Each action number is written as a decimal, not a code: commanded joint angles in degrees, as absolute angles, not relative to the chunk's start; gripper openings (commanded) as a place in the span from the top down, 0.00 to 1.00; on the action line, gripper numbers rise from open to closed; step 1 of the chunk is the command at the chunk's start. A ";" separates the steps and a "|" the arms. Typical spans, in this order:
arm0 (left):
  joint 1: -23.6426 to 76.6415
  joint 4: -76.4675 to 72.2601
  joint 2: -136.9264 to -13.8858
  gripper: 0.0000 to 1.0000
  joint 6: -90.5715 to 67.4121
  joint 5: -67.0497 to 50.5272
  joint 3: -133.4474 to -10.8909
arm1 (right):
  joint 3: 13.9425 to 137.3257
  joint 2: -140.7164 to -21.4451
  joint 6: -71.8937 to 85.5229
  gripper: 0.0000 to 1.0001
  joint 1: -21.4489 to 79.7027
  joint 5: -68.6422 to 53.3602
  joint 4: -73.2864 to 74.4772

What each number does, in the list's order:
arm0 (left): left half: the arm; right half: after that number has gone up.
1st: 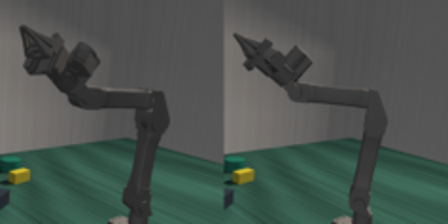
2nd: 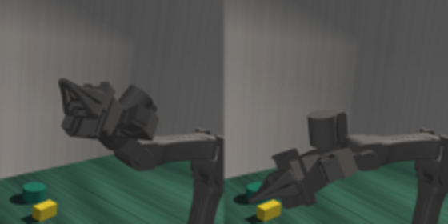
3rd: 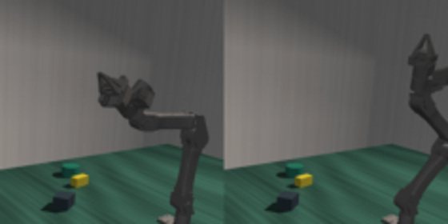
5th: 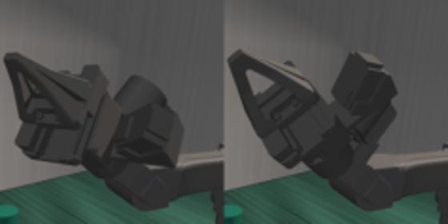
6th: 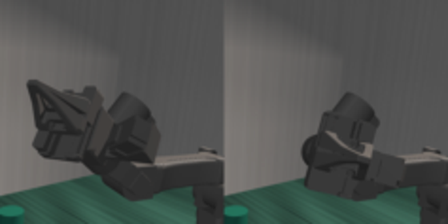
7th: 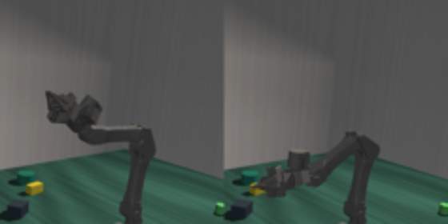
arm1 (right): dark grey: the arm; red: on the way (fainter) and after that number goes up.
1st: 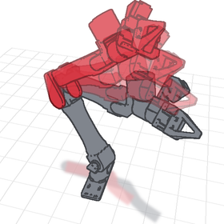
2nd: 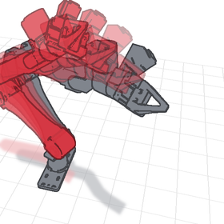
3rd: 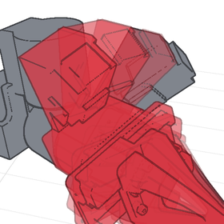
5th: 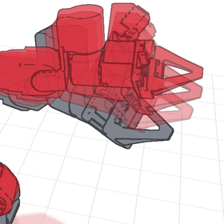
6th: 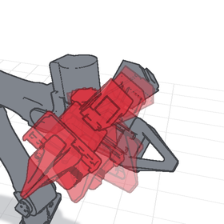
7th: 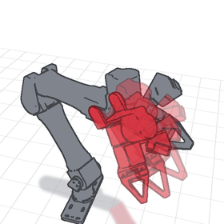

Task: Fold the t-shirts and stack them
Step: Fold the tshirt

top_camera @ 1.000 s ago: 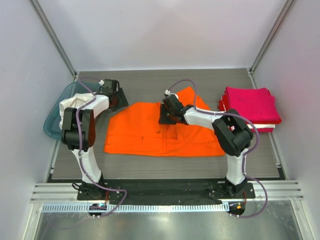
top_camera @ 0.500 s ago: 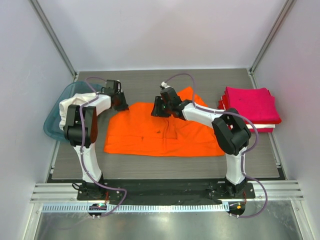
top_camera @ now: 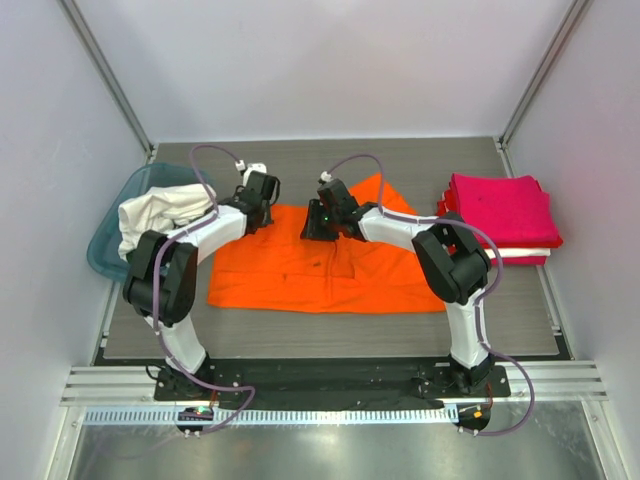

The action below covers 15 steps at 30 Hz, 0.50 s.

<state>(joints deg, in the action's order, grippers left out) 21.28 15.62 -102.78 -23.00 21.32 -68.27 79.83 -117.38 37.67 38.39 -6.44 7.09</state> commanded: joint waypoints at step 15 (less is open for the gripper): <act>41.30 30.58 -105.90 0.76 -36.18 41.75 -71.01 | 66.37 -105.30 46.93 0.61 34.37 2.72 -1.75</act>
